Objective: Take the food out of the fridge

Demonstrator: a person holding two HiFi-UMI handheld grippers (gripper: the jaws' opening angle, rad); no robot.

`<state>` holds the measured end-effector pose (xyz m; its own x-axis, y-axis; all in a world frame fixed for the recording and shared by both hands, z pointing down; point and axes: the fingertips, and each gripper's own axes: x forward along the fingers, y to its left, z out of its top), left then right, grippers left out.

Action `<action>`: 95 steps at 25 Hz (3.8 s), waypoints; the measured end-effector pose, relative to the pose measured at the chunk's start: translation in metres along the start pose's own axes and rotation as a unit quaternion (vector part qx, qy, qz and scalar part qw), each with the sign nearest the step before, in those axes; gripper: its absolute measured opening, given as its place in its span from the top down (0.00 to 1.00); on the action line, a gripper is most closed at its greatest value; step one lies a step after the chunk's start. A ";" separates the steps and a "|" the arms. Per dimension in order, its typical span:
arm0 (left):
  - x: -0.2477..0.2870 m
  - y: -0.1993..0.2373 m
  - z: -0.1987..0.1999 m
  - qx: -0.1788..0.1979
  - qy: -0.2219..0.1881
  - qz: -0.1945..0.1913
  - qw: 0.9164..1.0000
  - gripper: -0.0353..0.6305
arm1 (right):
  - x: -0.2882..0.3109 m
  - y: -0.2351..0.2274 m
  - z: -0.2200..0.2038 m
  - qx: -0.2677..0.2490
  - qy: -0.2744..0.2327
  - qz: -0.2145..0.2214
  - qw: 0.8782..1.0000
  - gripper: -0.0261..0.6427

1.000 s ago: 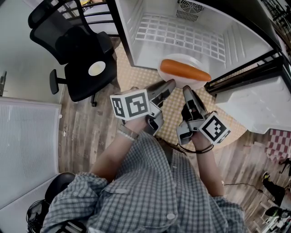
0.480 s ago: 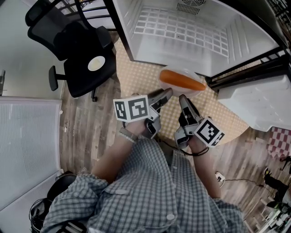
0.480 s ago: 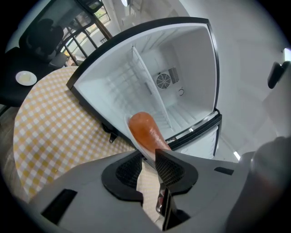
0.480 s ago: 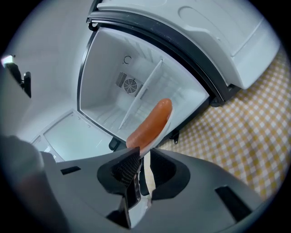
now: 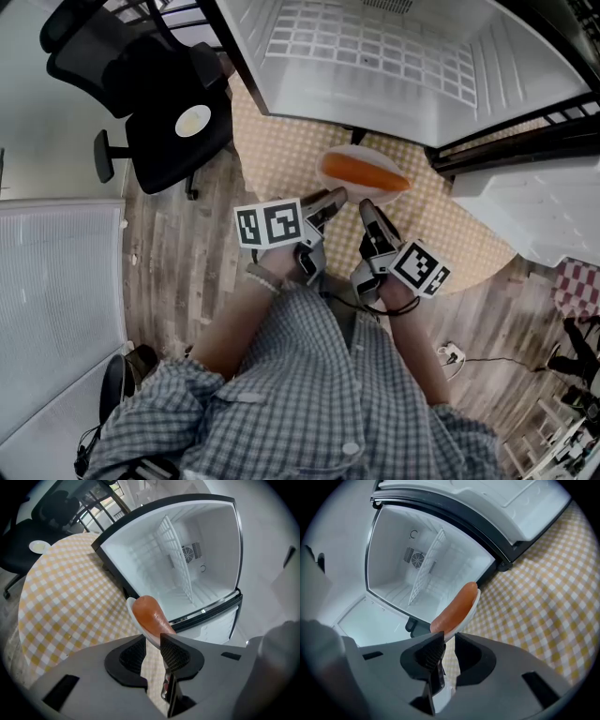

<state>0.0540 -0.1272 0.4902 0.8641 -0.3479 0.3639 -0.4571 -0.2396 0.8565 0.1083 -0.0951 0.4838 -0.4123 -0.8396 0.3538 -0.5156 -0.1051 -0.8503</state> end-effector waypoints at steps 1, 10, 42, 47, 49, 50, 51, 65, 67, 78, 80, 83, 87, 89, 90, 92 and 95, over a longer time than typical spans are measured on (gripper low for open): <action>0.001 0.004 -0.002 -0.003 0.003 0.003 1.000 0.80 | 0.001 -0.003 -0.003 0.005 0.002 -0.003 1.000 0.87; 0.010 0.035 -0.023 -0.028 0.028 0.027 0.999 0.79 | 0.008 -0.034 -0.022 0.037 0.024 -0.030 0.999 0.87; 0.004 0.056 -0.054 -0.043 0.116 0.052 0.991 0.80 | -0.003 -0.053 -0.059 0.034 0.070 -0.075 0.994 0.87; -0.004 0.026 -0.035 -0.001 0.082 0.025 0.996 0.94 | -0.009 -0.025 -0.033 -0.102 0.051 -0.065 0.991 0.91; -0.008 0.011 -0.026 0.032 0.064 0.013 0.997 0.94 | -0.011 -0.012 -0.021 -0.158 0.039 -0.067 0.984 0.92; -0.010 0.004 -0.020 0.053 0.055 0.012 0.997 0.94 | -0.013 -0.005 -0.015 -0.183 0.033 -0.069 0.980 0.92; -0.013 -0.002 -0.014 0.077 0.046 0.014 0.996 0.94 | -0.015 0.001 -0.009 -0.206 0.025 -0.071 0.976 0.93; -0.054 -0.100 0.054 0.338 -0.076 0.025 0.938 0.94 | -0.049 0.092 0.062 -0.396 -0.103 -0.065 0.910 0.94; -0.056 -0.111 0.053 0.346 -0.076 0.007 0.935 0.94 | -0.051 0.098 0.071 -0.400 -0.115 -0.063 0.907 0.94; -0.077 -0.135 0.063 0.388 -0.102 0.004 0.916 0.94 | -0.057 0.126 0.090 -0.439 -0.142 -0.044 0.886 0.94; -0.080 -0.136 0.065 0.392 -0.107 0.005 0.914 0.94 | -0.057 0.129 0.090 -0.434 -0.144 -0.037 0.889 0.94; -0.084 -0.138 0.066 0.394 -0.115 0.007 0.912 0.94 | -0.057 0.133 0.091 -0.430 -0.145 -0.031 0.891 0.94; -0.087 -0.141 0.066 0.395 -0.119 0.008 0.911 0.94 | -0.058 0.136 0.093 -0.436 -0.147 -0.029 0.887 0.95; -0.087 -0.141 0.065 0.394 -0.120 0.008 0.911 0.94 | -0.059 0.137 0.093 -0.444 -0.144 -0.032 0.884 0.95; -0.087 -0.142 0.065 0.394 -0.120 0.008 0.911 0.94 | -0.059 0.137 0.092 -0.445 -0.141 -0.032 0.884 0.95; -0.088 -0.142 0.065 0.394 -0.120 0.008 0.911 0.94 | -0.058 0.138 0.092 -0.445 -0.139 -0.031 0.884 0.95; -0.088 -0.141 0.064 0.391 -0.122 0.011 0.912 0.94 | -0.058 0.139 0.091 -0.448 -0.136 -0.032 0.883 0.95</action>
<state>0.0287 -0.1210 0.3133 0.8242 -0.5285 0.2034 -0.5663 -0.7705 0.2926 0.1286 -0.1092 0.3097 -0.2280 -0.9569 0.1801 -0.9688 0.2046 -0.1399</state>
